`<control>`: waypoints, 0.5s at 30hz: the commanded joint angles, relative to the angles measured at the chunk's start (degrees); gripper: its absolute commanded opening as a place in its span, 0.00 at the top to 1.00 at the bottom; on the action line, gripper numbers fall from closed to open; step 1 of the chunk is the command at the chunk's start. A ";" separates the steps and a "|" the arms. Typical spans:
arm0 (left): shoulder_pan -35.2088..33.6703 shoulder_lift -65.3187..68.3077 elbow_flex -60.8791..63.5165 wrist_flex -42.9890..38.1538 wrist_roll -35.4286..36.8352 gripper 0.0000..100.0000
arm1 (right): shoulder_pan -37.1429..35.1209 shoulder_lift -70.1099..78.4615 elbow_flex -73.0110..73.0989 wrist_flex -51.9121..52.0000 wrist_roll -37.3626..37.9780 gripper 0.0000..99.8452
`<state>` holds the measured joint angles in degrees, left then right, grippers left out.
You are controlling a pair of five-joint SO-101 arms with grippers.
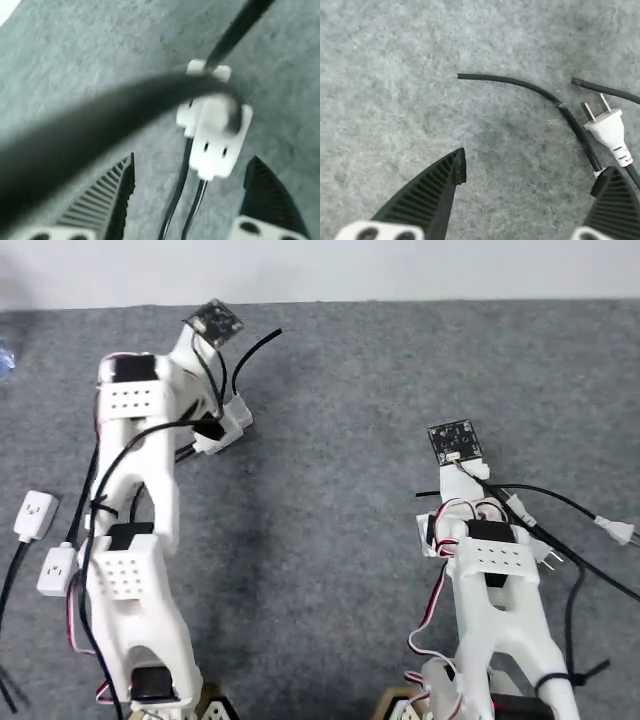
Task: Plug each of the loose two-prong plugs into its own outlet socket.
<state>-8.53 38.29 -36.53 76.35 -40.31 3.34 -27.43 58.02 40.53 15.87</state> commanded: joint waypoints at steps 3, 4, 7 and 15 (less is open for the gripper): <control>-8.35 -6.51 -11.56 18.20 -8.35 0.67 | -0.40 -0.92 -0.26 -0.92 0.70 0.61; -10.55 -7.91 -13.49 22.15 -11.08 0.67 | -0.40 -0.92 -0.26 -0.92 0.70 0.61; -19.78 -12.22 -14.29 24.09 -14.59 0.67 | -0.40 -0.92 -0.26 -0.92 0.70 0.61; -38.59 -20.84 10.59 24.35 -25.67 0.67 | -0.48 -0.84 -0.26 -0.92 0.70 0.61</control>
<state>-40.88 24.48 -39.60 98.86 -63.96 3.16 -27.43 58.02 40.53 15.87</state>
